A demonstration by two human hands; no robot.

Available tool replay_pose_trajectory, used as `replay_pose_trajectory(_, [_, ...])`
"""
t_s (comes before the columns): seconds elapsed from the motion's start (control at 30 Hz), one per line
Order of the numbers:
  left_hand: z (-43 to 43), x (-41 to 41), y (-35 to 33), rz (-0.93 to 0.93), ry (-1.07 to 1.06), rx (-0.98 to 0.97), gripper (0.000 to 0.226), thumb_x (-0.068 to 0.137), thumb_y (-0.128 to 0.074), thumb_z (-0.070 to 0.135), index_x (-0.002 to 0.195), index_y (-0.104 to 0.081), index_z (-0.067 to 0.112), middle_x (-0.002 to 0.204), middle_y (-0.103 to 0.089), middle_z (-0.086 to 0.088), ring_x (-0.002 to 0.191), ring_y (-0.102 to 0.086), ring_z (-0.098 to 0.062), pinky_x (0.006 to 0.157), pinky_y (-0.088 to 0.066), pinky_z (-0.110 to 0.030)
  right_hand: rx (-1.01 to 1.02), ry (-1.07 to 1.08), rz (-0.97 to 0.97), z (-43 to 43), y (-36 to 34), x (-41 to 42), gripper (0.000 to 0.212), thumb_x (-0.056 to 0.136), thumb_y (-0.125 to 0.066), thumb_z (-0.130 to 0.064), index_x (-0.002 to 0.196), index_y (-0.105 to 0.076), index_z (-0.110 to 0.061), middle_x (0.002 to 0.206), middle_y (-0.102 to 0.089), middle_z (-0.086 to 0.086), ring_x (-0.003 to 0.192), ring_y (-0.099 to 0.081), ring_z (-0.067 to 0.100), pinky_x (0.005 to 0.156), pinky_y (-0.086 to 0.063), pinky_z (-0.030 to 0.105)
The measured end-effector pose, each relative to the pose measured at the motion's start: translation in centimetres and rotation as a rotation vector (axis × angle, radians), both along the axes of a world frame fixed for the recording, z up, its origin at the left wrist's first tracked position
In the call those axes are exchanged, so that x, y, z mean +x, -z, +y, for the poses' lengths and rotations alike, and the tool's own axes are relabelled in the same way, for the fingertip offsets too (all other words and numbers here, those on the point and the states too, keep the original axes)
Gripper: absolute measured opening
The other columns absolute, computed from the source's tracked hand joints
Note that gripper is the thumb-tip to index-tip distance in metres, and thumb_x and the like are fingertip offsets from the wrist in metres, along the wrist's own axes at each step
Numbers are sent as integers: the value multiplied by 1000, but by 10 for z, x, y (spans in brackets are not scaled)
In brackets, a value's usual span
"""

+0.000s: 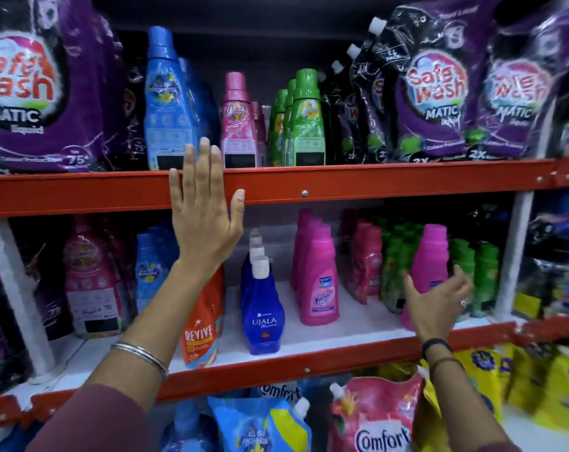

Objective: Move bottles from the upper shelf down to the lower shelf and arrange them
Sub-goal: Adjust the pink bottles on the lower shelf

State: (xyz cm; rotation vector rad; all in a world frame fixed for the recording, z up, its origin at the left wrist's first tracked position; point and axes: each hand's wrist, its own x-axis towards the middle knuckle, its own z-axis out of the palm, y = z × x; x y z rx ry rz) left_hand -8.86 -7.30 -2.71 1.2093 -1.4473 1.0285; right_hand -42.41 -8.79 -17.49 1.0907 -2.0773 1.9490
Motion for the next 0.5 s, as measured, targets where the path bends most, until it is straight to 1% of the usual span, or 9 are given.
replay_pose_trajectory(0.07, [0,0,0,2,-5,0,63,100,-23,44,151,-10,9,160,-13,-10,148,-6,-26,120,5,-40,116,-57,14,-4,5,-10,86,73,-76,-31,136,-28,4,135,-37,29,119,-44,48,91,-43,55])
replay_pose_trajectory(0.17, [0,0,0,2,-5,10,63,100,-24,44,151,-9,10,160,-11,-9,148,-5,-25,120,3,-42,199,-55,38,-8,10,-18,85,73,-76,-30,135,-29,5,133,-40,30,115,-47,50,88,-44,55])
replay_pose_trajectory(0.23, [1,1,-1,2,-1,15,63,100,-24,44,151,-9,10,160,-11,-9,148,-4,-25,120,2,-43,220,-36,37,-10,11,-20,83,73,-77,-30,132,-31,6,131,-41,31,113,-49,51,86,-45,55])
replay_pose_trajectory(0.37, [2,4,0,-21,14,10,63,100,-24,44,151,-9,10,160,-12,-10,148,-5,-25,120,5,-40,241,-15,70,-10,5,-23,72,67,-81,-34,113,-41,6,119,-46,30,101,-55,50,75,-47,55])
replay_pose_trajectory(0.5, [3,7,3,-52,22,-13,62,100,-27,42,151,-10,10,160,-15,-10,148,-7,-26,120,6,-37,214,19,117,-2,1,-18,72,61,-84,-34,108,-43,3,111,-48,27,93,-57,48,69,-47,53])
